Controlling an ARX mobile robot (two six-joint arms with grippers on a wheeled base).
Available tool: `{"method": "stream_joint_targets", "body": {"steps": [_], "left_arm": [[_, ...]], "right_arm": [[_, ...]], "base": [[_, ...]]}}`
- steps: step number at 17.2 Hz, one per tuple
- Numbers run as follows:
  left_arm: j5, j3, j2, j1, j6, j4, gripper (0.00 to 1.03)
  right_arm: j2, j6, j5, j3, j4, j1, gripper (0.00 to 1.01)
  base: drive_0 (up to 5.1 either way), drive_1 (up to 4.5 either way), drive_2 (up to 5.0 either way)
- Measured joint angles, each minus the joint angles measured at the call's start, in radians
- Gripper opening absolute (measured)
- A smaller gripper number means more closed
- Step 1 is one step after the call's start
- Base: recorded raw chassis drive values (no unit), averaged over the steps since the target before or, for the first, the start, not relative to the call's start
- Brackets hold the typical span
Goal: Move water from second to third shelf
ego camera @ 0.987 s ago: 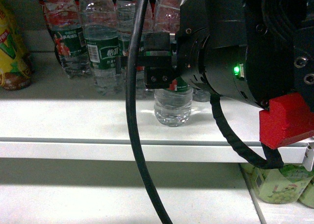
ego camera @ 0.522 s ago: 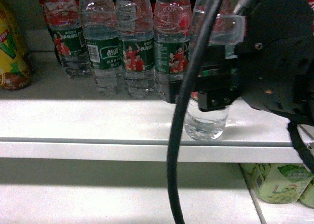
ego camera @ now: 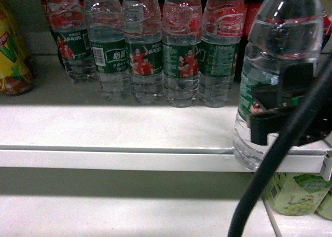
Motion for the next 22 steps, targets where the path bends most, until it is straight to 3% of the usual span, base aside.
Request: {"method": "stream_joint_targets", "body": {"steps": [5, 14, 15, 16, 22], "left_arm": [[0.000, 0.000, 0.000, 0.000, 0.000, 0.000, 0.98], [0.000, 0.000, 0.000, 0.000, 0.000, 0.000, 0.98], [0.000, 0.000, 0.000, 0.000, 0.000, 0.000, 0.98], [0.000, 0.000, 0.000, 0.000, 0.000, 0.000, 0.98], [0.000, 0.000, 0.000, 0.000, 0.000, 0.000, 0.98]], "right_arm": [[-0.148, -0.010, -0.078, -0.079, -0.050, -0.061, 0.37], [-0.455, -0.010, -0.233, -0.197, -0.187, -0.227, 0.37], [-0.519, -0.032, -0.267, -0.207, -0.226, -0.283, 0.37], [-0.594, -0.042, -0.329, -0.211, -0.264, -0.370, 0.37], [-0.760, -0.037, -0.465, -0.210, -0.403, -0.538, 0.36]], "base": [[0.0, 0.00, 0.0], [0.0, 0.00, 0.0], [0.0, 0.00, 0.0], [0.0, 0.00, 0.0], [0.0, 0.00, 0.0]]}}
